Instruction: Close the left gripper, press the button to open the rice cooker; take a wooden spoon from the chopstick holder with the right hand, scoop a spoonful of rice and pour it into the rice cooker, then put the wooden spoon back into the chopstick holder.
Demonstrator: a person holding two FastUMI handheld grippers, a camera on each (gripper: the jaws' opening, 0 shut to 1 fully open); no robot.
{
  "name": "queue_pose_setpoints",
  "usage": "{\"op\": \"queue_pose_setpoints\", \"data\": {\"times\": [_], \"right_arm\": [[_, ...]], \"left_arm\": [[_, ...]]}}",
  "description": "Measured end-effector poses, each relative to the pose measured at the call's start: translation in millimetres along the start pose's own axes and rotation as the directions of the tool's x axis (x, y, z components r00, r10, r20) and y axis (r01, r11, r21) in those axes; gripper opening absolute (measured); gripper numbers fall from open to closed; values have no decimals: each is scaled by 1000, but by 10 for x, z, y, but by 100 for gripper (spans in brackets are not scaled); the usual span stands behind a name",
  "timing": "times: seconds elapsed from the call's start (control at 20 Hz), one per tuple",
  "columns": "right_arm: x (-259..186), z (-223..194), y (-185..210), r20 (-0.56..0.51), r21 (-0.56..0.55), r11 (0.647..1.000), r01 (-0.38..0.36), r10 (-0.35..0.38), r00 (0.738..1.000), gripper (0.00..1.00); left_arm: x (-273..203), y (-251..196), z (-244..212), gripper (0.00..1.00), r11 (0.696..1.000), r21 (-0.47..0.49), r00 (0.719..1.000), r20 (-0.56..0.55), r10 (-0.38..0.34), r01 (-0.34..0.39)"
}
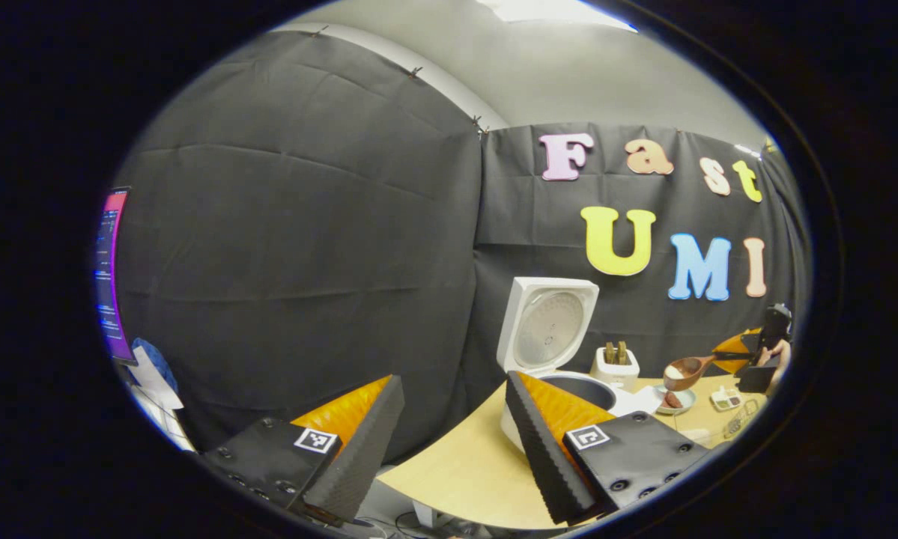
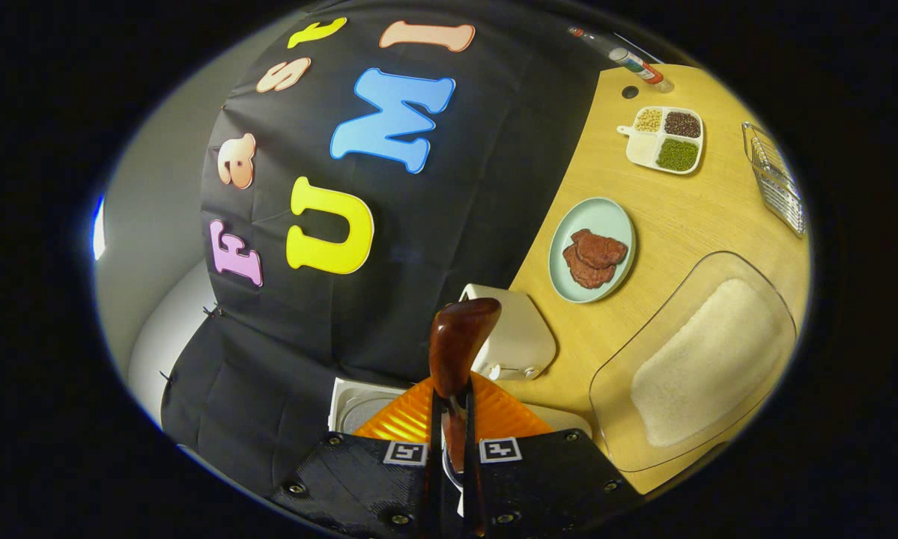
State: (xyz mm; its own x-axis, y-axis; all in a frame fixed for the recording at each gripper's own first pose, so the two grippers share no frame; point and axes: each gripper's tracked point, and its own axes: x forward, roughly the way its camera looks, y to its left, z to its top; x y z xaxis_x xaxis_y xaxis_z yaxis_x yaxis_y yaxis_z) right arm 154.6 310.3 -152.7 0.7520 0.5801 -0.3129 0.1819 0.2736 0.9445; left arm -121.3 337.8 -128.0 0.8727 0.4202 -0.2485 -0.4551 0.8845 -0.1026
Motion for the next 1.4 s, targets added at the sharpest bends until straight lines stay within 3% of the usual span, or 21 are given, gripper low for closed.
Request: {"op": "queue_pose_setpoints", "data": {"times": [0.25,0.5,0.85,0.95,1.2,1.3,1.4], "right_arm": [[325,-317,185,-41,-27,999,-22,21,999,11],[648,-681,347,-88,-91,995,-40,32,996,11],[1088,-1316,439,-202,-265,963,-50,-4,979,11],[1183,-1446,398,-213,-381,923,-44,-42,976,11],[1321,-1657,405,-224,-614,787,-59,-103,969,11],[1312,-1705,419,-215,-702,709,-74,-111,970,11],[1283,-1744,486,-202,-791,604,-97,-107,974,10]], "left_arm": [[-159,51,12,92,1000,-14,1000,-11,13,-13],[-224,102,-48,95,999,13,999,-19,30,-30],[-334,326,-130,95,996,15,995,-38,92,-91],[-365,390,-146,96,994,22,993,-40,112,-111],[-435,482,-208,94,988,23,987,-54,151,-150],[-439,481,-212,94,988,18,986,-61,154,-153],[-438,481,-227,93,988,15,986,-62,154,-153]]}}
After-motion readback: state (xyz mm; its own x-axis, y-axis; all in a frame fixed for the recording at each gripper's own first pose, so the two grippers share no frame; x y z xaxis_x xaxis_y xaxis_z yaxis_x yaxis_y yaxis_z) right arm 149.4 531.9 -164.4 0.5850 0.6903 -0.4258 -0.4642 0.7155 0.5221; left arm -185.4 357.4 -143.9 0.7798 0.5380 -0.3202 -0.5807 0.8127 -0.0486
